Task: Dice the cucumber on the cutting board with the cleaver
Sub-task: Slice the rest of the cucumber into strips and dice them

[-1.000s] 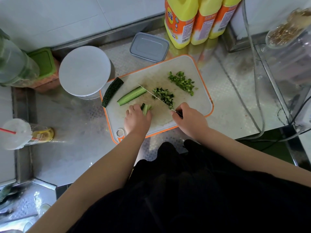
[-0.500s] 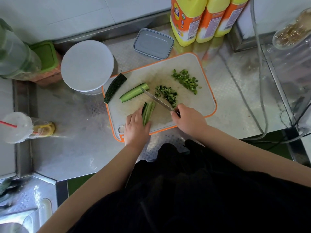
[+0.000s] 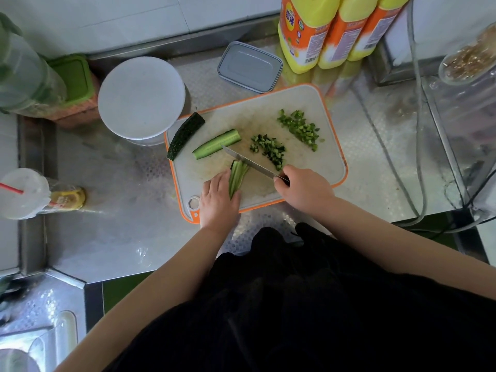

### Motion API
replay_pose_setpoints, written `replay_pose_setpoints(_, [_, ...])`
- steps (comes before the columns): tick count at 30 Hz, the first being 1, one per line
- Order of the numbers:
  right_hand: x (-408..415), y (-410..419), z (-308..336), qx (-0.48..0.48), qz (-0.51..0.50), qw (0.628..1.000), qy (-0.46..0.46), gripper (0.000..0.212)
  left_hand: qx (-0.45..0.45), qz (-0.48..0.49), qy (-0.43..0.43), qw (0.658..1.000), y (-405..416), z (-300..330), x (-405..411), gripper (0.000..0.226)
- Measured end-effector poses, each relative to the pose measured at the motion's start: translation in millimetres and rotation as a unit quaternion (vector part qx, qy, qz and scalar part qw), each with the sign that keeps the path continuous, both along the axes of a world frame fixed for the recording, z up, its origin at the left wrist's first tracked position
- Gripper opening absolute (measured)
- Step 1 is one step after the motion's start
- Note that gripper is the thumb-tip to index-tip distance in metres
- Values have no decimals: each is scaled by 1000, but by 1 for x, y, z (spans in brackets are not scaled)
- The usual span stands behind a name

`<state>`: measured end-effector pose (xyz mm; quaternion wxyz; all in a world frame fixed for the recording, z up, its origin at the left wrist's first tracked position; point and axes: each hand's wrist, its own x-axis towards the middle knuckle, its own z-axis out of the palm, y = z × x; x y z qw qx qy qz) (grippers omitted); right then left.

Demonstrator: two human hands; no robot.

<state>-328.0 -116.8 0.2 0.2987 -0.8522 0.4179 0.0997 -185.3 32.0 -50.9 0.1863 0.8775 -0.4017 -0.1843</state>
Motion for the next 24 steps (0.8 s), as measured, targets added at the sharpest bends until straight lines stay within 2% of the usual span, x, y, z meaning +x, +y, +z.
replay_pose_setpoints(6, [-3, -1, -1, -9, 5, 1000, 0, 32, -6, -24, 9, 1000, 5, -1, 11, 55])
replay_pose_setpoints(10, [-4, 2, -2, -11, 1, 1000, 5, 34, 4, 14, 19, 1000, 6, 1, 7, 56])
replay_pose_setpoints(15, [-3, 0, -3, 18, -1, 1000, 1, 36, 7, 9, 46, 999, 6, 2, 16, 50])
replay_pose_setpoints(24, [-3, -10, -5, 9, 27, 999, 23, 23, -19, 16, 69, 997, -8, 0, 24, 41])
